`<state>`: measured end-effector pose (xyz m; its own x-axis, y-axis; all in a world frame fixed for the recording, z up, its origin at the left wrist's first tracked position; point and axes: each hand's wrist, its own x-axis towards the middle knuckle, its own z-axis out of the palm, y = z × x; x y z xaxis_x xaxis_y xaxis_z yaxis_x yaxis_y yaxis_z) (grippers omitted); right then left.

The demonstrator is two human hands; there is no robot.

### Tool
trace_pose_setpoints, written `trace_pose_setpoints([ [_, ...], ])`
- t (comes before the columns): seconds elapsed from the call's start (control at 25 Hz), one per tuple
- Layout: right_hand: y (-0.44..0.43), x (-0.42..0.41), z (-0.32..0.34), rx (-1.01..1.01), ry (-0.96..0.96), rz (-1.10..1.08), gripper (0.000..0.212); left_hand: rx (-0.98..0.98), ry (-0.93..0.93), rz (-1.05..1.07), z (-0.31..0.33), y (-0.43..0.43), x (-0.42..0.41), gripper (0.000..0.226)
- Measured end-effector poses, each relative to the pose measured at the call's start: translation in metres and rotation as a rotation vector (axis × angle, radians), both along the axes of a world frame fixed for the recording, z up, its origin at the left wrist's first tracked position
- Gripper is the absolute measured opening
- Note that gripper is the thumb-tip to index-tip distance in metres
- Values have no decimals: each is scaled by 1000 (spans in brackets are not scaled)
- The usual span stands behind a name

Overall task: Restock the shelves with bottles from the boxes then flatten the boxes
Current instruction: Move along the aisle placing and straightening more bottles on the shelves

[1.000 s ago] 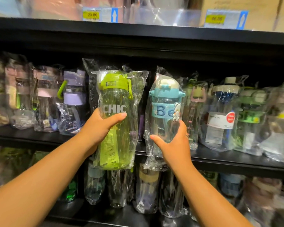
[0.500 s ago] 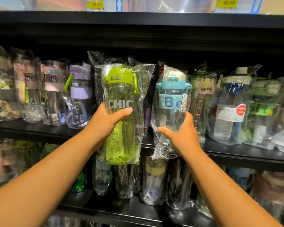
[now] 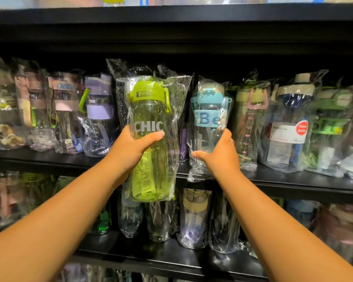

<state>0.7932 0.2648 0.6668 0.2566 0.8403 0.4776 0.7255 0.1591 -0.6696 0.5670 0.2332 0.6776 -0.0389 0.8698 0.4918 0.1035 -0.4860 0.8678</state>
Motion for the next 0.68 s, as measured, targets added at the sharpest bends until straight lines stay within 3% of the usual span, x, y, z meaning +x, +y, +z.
trace_pose_setpoints([
  [0.68, 39, -5, -2, -15, -88, -114, 102, -17, -1, 0, -1, 2, 1, 83],
])
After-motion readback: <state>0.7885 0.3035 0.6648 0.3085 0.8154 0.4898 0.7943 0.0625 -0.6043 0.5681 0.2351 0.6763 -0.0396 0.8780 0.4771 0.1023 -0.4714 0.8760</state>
